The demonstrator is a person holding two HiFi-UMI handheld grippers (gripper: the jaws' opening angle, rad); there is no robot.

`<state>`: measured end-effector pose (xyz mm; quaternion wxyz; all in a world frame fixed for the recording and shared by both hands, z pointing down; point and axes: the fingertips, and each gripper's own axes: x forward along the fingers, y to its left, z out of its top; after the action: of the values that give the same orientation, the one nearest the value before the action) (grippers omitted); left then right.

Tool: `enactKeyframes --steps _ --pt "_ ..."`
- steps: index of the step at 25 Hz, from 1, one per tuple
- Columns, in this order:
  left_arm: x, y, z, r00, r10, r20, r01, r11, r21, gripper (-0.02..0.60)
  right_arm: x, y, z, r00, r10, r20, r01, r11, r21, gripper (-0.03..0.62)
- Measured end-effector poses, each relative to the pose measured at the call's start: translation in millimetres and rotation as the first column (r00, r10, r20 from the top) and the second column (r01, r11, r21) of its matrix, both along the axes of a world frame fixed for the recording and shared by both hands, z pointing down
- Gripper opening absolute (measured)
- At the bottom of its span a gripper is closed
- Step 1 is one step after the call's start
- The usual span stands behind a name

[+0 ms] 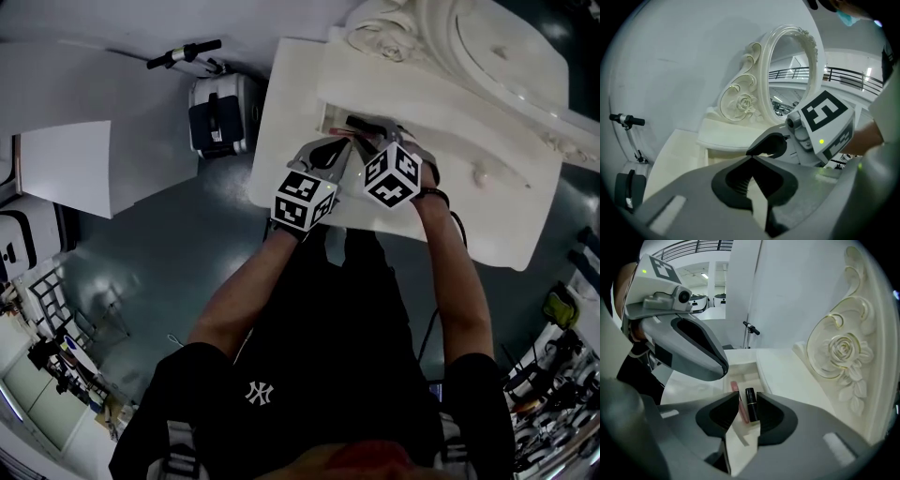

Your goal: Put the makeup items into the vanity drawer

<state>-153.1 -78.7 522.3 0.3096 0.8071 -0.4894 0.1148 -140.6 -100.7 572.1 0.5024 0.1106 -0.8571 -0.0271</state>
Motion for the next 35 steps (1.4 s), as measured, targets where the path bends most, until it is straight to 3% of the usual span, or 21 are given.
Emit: enactKeyframes --steps 6,11,24,35 --pt "35.4 -3.9 -6.2 0.998 0.060 0.005 -0.061 0.998 0.010 0.000 42.5 2.6 -22.8 0.988 0.128 0.083 -0.131 0.991 0.025 0.082" --pt "89.6 -6.2 -9.0 0.988 0.156 0.002 -0.156 0.988 0.021 0.000 101.6 8.5 -25.6 0.959 0.261 0.113 -0.266 0.963 0.033 0.025" --pt "223.9 -4.2 -16.9 0.938 0.346 0.007 -0.346 0.937 0.035 0.000 229.0 18.2 -32.5 0.877 0.457 0.147 -0.466 0.884 0.031 0.023" --pt "312.4 -9.1 -0.2 0.896 0.443 0.015 -0.443 0.896 0.012 0.000 321.9 16.0 -16.3 0.811 0.568 0.142 -0.577 0.817 0.029 0.025"
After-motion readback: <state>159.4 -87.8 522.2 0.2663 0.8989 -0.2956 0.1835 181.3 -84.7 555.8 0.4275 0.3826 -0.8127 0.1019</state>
